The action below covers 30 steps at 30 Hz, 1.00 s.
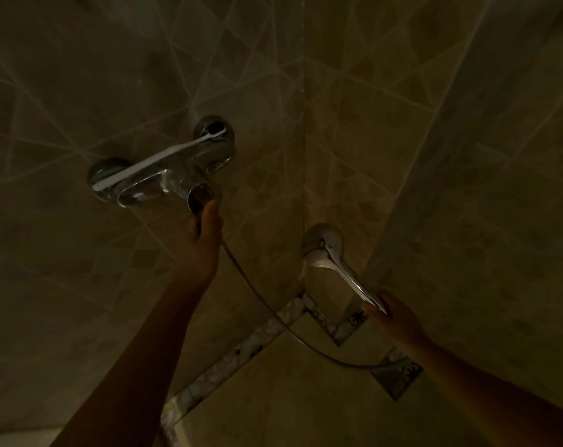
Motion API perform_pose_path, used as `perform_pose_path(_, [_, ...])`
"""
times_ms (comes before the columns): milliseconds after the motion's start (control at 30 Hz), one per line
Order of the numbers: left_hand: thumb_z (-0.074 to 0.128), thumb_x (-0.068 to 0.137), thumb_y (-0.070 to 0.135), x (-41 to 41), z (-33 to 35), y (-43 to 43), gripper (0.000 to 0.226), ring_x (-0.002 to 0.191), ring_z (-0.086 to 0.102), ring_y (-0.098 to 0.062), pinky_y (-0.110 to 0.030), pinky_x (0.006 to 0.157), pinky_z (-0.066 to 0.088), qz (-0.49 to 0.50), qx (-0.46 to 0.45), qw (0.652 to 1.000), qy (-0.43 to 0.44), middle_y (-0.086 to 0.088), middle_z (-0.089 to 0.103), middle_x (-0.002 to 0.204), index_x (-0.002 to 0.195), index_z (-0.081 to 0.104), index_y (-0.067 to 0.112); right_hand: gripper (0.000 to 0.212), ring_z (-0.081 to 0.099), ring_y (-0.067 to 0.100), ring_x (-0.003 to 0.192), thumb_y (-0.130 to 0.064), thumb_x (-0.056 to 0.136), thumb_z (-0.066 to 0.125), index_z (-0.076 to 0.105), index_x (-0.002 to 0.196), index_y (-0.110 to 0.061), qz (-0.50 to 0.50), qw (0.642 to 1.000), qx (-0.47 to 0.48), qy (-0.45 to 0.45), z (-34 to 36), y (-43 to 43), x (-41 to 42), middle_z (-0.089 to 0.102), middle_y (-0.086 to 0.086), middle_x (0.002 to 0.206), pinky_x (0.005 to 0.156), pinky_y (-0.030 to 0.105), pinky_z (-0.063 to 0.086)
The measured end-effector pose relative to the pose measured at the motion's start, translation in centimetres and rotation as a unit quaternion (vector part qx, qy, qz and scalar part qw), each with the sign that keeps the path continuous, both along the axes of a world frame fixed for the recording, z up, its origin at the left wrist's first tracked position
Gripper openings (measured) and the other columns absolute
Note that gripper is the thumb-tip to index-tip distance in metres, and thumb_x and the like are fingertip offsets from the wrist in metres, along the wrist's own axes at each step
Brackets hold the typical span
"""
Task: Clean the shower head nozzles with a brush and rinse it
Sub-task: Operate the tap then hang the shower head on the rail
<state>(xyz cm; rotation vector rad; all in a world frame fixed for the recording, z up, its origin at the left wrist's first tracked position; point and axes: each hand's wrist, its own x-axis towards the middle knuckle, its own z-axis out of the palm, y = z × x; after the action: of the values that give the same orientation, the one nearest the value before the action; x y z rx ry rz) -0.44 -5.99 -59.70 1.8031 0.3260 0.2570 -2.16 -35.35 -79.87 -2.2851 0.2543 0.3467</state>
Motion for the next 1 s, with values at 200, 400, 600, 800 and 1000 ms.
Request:
perform_pose_path(200, [0.034,0.097,0.041,0.10,-0.36,0.43,0.040,0.052,0.038,-0.012,-0.027,0.054,0.032,-0.002,0.010,1.000,-0.005,-0.002,0.038,0.061,0.064,0.045,0.020,0.030,0.062,0.028,0.092,-0.031,0.087,0.063,0.060,0.107,-0.008,-0.001,1.000,0.006,-0.004,-0.45,0.05,-0.12,0.066,0.011,0.098,0.076,0.033,0.045])
perform_pose_path(400, [0.033,0.097,0.041,-0.12,-0.08,0.16,0.041,0.070,0.057,-0.031,-0.045,0.071,0.047,-0.005,0.000,1.000,-0.002,-0.021,0.052,0.074,0.083,0.056,0.010,0.028,0.062,0.028,0.089,-0.031,0.087,0.063,0.060,0.103,-0.008,0.001,1.000,0.007,0.000,-0.49,0.07,-0.19,0.063,0.010,0.093,0.071,0.030,0.043])
perform_pose_path(600, [0.033,0.097,0.038,0.18,-0.65,0.56,0.039,0.052,0.037,-0.009,-0.024,0.054,0.032,-0.009,0.012,1.000,-0.007,0.001,0.037,0.061,0.065,0.043,0.020,0.021,0.062,0.026,0.087,-0.028,0.088,0.062,0.060,0.098,-0.011,0.014,1.000,0.023,-0.014,0.04,0.33,-0.16,0.064,0.009,0.091,0.074,0.035,0.047])
perform_pose_path(800, [0.033,0.097,0.040,0.09,-0.82,0.54,0.037,0.064,0.043,-0.013,-0.030,0.066,0.038,-0.008,0.002,1.000,-0.003,-0.002,0.042,0.071,0.077,0.053,0.016,0.018,0.062,0.028,0.088,-0.025,0.087,0.064,0.061,0.095,-0.009,-0.004,0.999,0.025,-0.028,-0.04,0.56,-0.08,0.062,0.008,0.087,0.070,0.029,0.040])
perform_pose_path(1000, [0.033,0.097,0.041,0.00,-0.63,0.36,0.038,0.089,0.062,-0.031,-0.047,0.086,0.047,-0.006,0.006,1.000,-0.002,-0.001,0.049,0.065,0.070,0.051,0.021,0.031,0.061,0.030,0.097,-0.025,0.088,0.064,0.060,0.108,-0.002,-0.010,0.999,0.024,-0.020,-0.41,0.52,-0.06,0.064,0.014,0.100,0.078,0.034,0.044])
